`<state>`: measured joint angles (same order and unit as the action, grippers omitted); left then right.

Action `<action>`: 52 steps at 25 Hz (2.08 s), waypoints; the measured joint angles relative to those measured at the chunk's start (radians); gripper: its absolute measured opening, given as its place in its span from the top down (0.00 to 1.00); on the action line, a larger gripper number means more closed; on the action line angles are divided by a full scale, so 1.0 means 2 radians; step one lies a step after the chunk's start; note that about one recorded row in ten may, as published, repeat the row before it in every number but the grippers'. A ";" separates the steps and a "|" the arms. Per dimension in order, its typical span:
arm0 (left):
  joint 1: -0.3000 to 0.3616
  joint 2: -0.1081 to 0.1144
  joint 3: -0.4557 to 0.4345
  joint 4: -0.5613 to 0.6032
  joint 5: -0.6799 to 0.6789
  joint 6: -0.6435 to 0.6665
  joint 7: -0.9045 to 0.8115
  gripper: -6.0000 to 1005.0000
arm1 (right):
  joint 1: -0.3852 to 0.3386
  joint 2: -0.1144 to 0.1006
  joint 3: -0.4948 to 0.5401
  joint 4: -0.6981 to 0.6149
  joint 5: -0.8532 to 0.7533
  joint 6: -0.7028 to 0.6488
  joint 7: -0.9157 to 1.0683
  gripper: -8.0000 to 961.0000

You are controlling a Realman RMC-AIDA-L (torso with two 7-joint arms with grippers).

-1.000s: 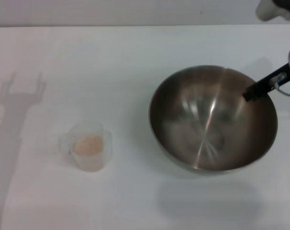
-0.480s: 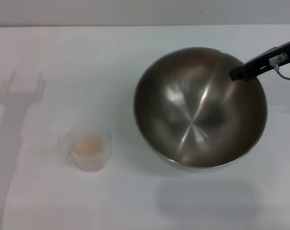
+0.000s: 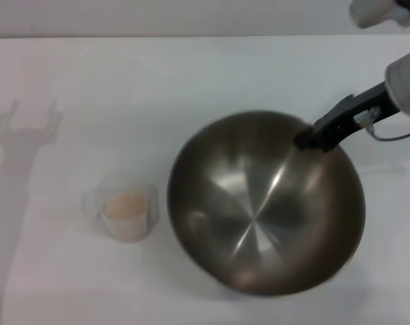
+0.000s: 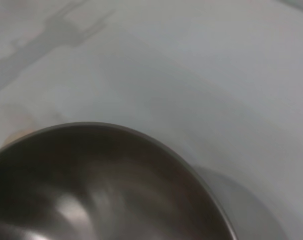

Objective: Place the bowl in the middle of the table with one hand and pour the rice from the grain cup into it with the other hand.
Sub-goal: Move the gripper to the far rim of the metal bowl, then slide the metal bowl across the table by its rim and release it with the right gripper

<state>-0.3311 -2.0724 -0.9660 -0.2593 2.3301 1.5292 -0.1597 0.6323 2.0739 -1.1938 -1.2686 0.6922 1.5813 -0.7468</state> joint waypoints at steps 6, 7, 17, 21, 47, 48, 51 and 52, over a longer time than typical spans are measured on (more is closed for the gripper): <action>0.000 0.000 -0.006 0.000 0.000 0.000 0.000 0.31 | 0.020 0.001 -0.019 0.036 0.006 -0.006 -0.009 0.99; 0.000 0.000 -0.006 0.000 0.000 0.000 0.000 0.31 | 0.022 0.001 -0.019 0.040 0.007 -0.006 -0.010 0.98; 0.001 -0.001 -0.007 0.000 0.000 0.000 -0.006 0.31 | 0.040 0.001 -0.031 0.075 0.005 -0.010 -0.011 0.98; 0.001 -0.001 -0.007 0.000 0.000 0.000 -0.006 0.31 | 0.040 0.001 -0.048 0.076 -0.002 -0.016 -0.007 0.98; 0.005 -0.001 -0.011 0.000 -0.001 0.001 -0.013 0.31 | 0.045 0.003 -0.053 0.008 0.014 -0.037 0.000 0.48; 0.005 -0.001 -0.012 0.000 -0.001 0.001 -0.013 0.31 | 0.044 0.003 -0.053 -0.003 0.018 -0.046 -0.001 0.48; 0.006 -0.001 -0.014 0.001 -0.001 0.000 -0.013 0.31 | 0.031 0.003 -0.062 -0.043 0.023 -0.099 -0.004 0.46; 0.008 -0.001 -0.014 0.001 -0.001 -0.001 -0.013 0.31 | 0.023 0.004 -0.072 -0.057 0.023 -0.127 -0.004 0.46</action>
<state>-0.3158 -2.0753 -0.9944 -0.2568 2.3285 1.5279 -0.1857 0.6777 2.0810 -1.3380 -1.3829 0.7372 1.3273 -0.7546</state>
